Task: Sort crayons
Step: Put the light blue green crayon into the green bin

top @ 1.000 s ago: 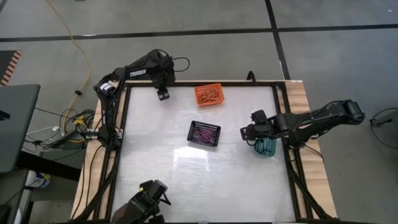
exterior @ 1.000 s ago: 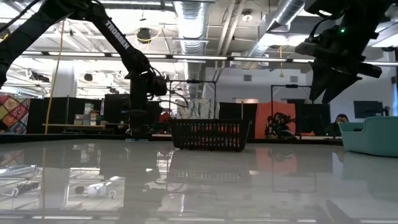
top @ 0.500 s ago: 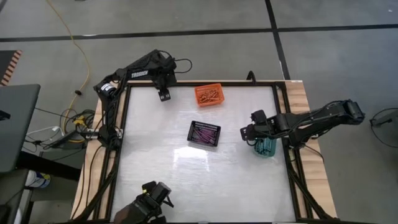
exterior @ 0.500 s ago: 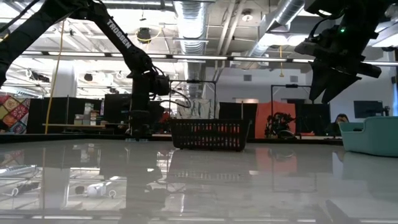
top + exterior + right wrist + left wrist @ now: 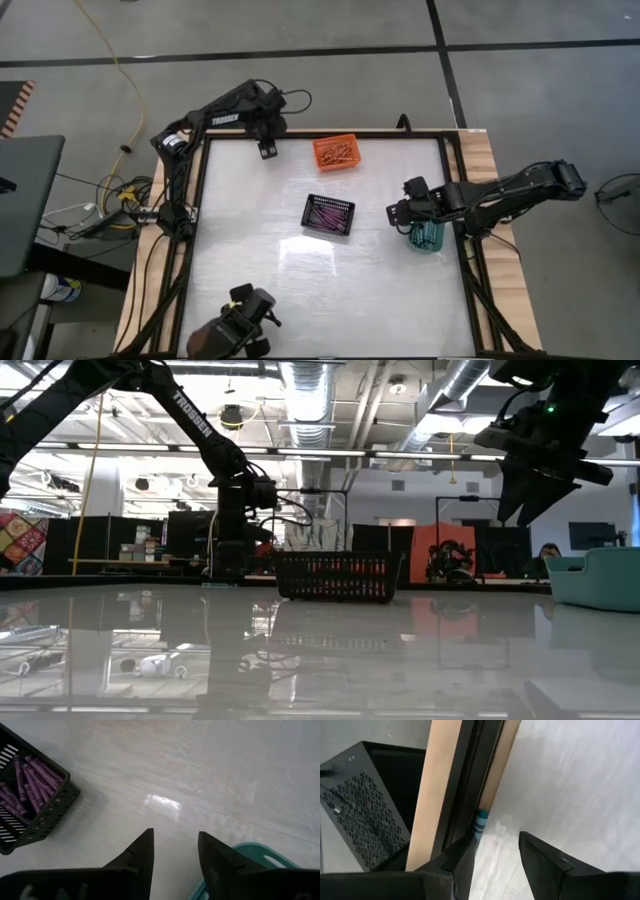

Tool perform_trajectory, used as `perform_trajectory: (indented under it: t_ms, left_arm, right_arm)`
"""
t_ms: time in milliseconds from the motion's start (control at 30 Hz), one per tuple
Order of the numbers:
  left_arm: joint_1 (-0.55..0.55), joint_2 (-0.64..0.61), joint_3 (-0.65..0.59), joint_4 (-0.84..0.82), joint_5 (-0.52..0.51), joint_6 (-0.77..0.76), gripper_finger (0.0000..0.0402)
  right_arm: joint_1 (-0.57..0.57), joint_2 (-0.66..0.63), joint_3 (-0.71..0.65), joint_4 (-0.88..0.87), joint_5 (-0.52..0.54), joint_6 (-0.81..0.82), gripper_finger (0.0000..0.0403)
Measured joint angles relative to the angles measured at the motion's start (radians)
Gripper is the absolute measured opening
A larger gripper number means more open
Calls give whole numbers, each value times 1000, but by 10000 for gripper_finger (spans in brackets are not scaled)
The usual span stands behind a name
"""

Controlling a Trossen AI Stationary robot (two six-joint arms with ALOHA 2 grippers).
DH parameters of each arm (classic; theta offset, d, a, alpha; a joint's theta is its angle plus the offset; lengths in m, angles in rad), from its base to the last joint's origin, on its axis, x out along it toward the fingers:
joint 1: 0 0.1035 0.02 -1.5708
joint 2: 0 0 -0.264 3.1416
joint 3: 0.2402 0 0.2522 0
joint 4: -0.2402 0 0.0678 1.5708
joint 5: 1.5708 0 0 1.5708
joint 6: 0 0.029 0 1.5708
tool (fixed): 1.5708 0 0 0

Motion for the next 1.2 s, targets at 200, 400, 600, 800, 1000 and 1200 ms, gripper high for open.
perform_trajectory:
  t_ms: [200,400,600,800,1000,1200]
  left_arm:
    - [27,-2,-7,7,61,-5,147]
    - [30,-7,-40,11,56,5,147]
    - [-9,1,88,-373,236,-131,141]
    - [-83,-92,119,-360,141,-131,119]
    - [-57,-100,119,-209,151,-153,117]
    - [15,-73,76,-206,354,-379,119]
  right_arm:
    - [0,0,0,0,0,1,145]
    - [0,0,0,1,0,3,145]
    - [1,0,0,0,-4,3,145]
    - [-17,0,-1,2,-10,-22,145]
    - [-41,0,-1,18,-26,-42,145]
    - [-34,0,-1,114,-37,-63,145]
